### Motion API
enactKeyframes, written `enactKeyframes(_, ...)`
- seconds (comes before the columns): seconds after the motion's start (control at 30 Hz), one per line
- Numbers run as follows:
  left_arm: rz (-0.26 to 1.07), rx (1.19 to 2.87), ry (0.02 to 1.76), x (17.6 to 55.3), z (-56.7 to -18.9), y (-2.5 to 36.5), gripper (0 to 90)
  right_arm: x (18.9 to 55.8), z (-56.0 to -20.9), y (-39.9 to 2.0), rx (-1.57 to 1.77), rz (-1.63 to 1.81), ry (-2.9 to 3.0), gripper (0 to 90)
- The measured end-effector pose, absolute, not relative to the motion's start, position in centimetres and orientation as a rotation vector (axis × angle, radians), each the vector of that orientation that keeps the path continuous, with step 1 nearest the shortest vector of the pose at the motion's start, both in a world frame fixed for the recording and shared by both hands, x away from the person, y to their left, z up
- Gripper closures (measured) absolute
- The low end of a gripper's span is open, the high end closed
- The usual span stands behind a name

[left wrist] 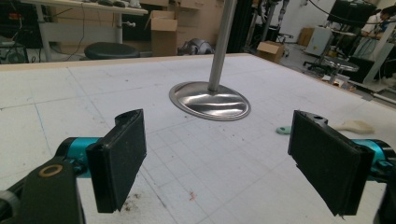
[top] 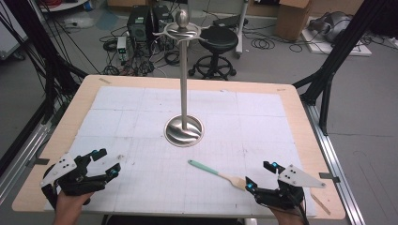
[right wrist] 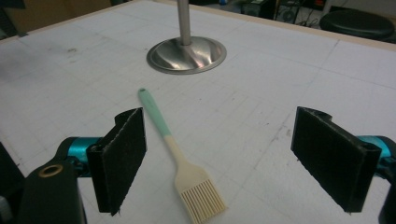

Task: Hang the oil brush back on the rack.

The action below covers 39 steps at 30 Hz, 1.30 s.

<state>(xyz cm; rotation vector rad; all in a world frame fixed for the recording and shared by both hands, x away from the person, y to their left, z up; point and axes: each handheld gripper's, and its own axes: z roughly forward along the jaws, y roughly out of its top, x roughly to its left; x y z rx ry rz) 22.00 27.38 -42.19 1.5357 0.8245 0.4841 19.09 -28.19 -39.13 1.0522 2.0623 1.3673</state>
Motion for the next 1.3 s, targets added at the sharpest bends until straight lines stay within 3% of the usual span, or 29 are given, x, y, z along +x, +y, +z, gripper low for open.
enactKeyframes(0.17,0.478,1.541,0.82,22.1,-42.3,27.3,19.7,20.0,-39.2,-26.9,1.015,1.312,2.151,21.3)
enactKeyframes(0.63,0.478,1.548,0.818,22.0,-42.3,27.2,19.7,22.6,-40.6,-24.7,0.898,1.27,2.4,48.2)
enactKeyframes(1.03,0.475,1.555,0.816,22.1,-42.3,27.1,19.7,24.9,-41.6,-23.1,0.86,1.174,2.524,53.5)
enactKeyframes(1.3,0.475,1.559,0.813,22.1,-42.3,27.1,19.7,26.3,-42.6,-21.1,0.793,1.075,2.639,63.7)
